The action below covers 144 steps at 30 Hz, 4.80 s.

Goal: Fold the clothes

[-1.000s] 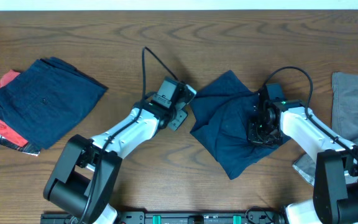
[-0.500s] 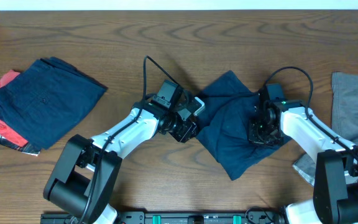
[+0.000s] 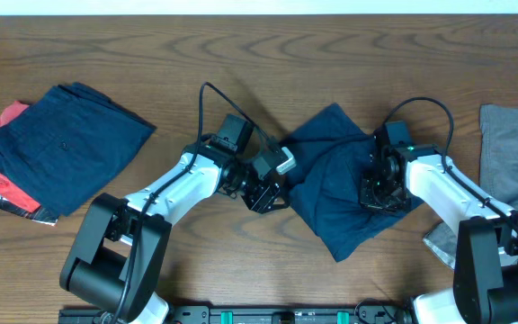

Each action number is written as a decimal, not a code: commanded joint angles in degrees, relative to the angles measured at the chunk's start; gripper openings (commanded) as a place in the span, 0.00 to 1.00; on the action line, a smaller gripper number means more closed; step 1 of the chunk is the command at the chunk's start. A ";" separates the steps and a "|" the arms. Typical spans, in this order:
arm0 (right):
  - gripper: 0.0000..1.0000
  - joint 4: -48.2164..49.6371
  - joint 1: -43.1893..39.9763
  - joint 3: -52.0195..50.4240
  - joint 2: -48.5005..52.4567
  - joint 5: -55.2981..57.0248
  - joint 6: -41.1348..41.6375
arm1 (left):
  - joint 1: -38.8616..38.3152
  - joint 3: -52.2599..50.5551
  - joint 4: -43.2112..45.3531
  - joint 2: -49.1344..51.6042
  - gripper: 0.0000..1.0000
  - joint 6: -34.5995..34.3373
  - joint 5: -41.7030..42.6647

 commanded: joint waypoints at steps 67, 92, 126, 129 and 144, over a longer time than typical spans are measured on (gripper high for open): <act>0.14 -2.73 -0.96 -1.77 0.90 4.15 1.84 | 7.65 -0.81 11.96 5.79 0.56 1.70 13.66; 0.13 -4.61 -0.96 -1.79 0.92 6.95 1.84 | -0.35 -1.55 17.20 9.66 0.06 -0.07 -2.99; 0.29 3.98 -5.20 -0.26 0.28 24.41 4.76 | 3.43 -1.55 31.80 -0.66 0.42 -21.97 -15.80; 0.30 11.13 -6.47 3.13 0.28 22.75 1.11 | 3.45 -1.57 27.26 -0.68 0.42 -21.94 -15.82; 0.34 17.88 -4.15 17.64 2.69 2.62 -6.88 | 3.45 -1.57 15.61 -0.87 0.66 -21.97 -14.53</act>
